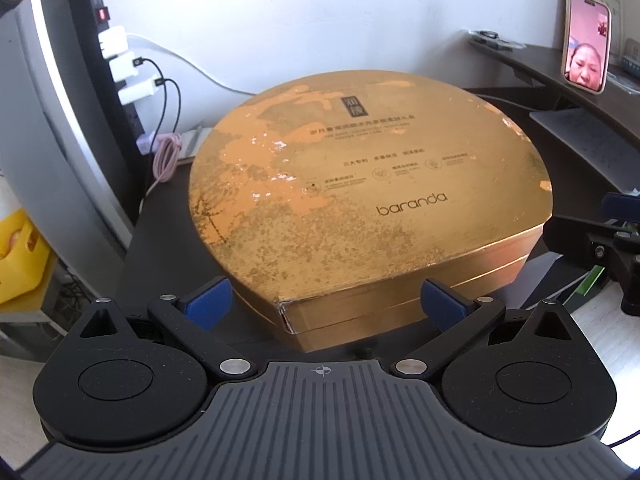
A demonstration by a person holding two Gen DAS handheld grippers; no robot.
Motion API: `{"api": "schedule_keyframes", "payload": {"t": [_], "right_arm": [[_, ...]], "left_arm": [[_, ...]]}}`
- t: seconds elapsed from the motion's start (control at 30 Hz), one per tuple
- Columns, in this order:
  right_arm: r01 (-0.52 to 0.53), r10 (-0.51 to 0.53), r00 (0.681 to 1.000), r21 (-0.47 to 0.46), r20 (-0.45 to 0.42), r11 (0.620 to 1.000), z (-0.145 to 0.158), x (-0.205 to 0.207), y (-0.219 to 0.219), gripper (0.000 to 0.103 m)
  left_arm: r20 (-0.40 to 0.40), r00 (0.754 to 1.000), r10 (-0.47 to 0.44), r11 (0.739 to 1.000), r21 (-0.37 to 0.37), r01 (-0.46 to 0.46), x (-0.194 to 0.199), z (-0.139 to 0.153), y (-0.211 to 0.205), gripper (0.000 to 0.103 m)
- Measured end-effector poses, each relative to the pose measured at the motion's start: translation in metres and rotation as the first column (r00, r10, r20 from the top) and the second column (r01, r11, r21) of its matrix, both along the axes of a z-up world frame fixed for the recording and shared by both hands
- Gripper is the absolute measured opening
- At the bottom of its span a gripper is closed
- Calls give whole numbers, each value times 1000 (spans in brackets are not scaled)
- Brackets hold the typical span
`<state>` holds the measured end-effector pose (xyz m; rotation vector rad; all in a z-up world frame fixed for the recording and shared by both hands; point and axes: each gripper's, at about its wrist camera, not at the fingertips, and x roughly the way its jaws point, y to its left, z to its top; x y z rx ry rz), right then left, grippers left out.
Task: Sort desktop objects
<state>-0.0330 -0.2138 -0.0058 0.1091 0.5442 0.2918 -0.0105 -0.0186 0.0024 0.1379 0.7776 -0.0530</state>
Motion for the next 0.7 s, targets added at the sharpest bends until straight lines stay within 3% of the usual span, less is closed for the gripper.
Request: {"api": "schedule_keyframes", "payload": {"t": [0.2,0.33,0.7], "right_arm": [[-24,24,1000,11,-13,1000,1,4,-5,93],[-45,46,998,-20,31,999,6,4,-14,94],[-81,77,995,60,65,995,-1,39,-37,94]], "left_arm": [[-6,1000,17,1000,15,-16,-1,2,-2,103],[23,999,25,1000,4,-25,-3,8,-4,103],[24,998,57,997,49,-58,27,12,-20,103]]}}
